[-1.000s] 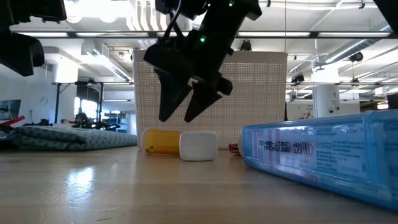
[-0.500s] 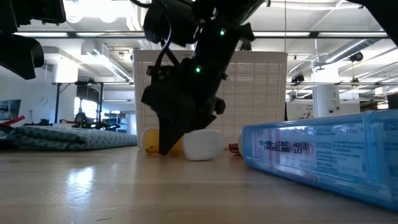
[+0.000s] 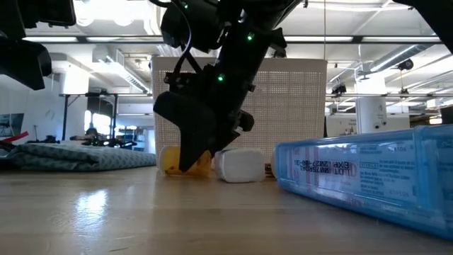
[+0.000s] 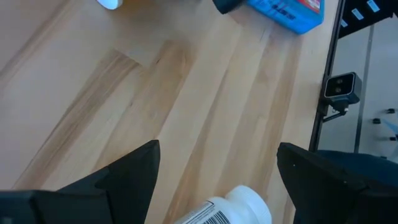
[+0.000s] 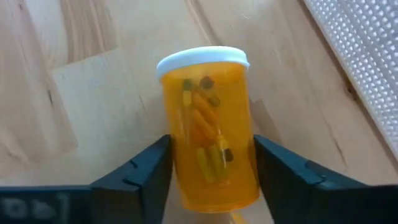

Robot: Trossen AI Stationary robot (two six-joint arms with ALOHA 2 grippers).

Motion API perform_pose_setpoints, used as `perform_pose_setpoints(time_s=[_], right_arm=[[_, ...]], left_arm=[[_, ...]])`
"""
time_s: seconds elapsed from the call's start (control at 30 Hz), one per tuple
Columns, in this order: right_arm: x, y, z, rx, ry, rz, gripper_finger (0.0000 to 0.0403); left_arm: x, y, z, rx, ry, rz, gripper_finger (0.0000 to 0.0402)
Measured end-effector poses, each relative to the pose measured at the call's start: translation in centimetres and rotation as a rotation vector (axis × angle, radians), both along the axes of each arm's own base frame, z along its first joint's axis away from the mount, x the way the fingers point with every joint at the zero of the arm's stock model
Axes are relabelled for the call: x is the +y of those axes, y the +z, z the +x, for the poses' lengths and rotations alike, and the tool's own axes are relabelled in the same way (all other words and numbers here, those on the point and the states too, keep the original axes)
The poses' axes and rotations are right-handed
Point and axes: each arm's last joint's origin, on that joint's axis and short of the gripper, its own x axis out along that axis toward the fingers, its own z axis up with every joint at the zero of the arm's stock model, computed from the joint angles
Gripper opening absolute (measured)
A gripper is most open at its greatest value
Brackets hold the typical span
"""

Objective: Pick & place medical supplies in basket/bin
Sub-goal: Put the left orange pill bottle into the white bin, then put the white and blue medicine bottle into the white bin

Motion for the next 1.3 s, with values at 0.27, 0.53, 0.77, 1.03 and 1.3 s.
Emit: perform_pose_setpoints(time_s=[0.27, 0.53, 0.77, 1.03, 1.3], right_arm=[[0.3, 2.3, -0.1, -0.079, -0.047, 0.158, 0.0144], [0.0, 15.3, -1.4, -0.465, -0.059, 0.125, 0.0165], [-3.0, 25.3, -6.8, -0.701, -0.463, -0.363, 0.0176], [-11.3, 23.4, -9.6, -0.45, -0.615, -0.184, 0.0229], [-10.0, 22.5, -9.7, -0.396, -0.608, -0.198, 0.0302]], left_arm=[[0.0, 0.0, 0.0, 0.0, 0.0, 0.0, 0.0301], [0.0, -0.1, 0.0, -0.001, 0.006, 0.009, 0.0301], [0.1, 0.0, 0.1, -0.023, 0.036, 0.035, 0.0301], [0.1, 0.0, 0.1, -0.028, 0.034, 0.035, 0.0301], [0.1, 0.0, 0.1, -0.03, 0.033, 0.033, 0.0301]])
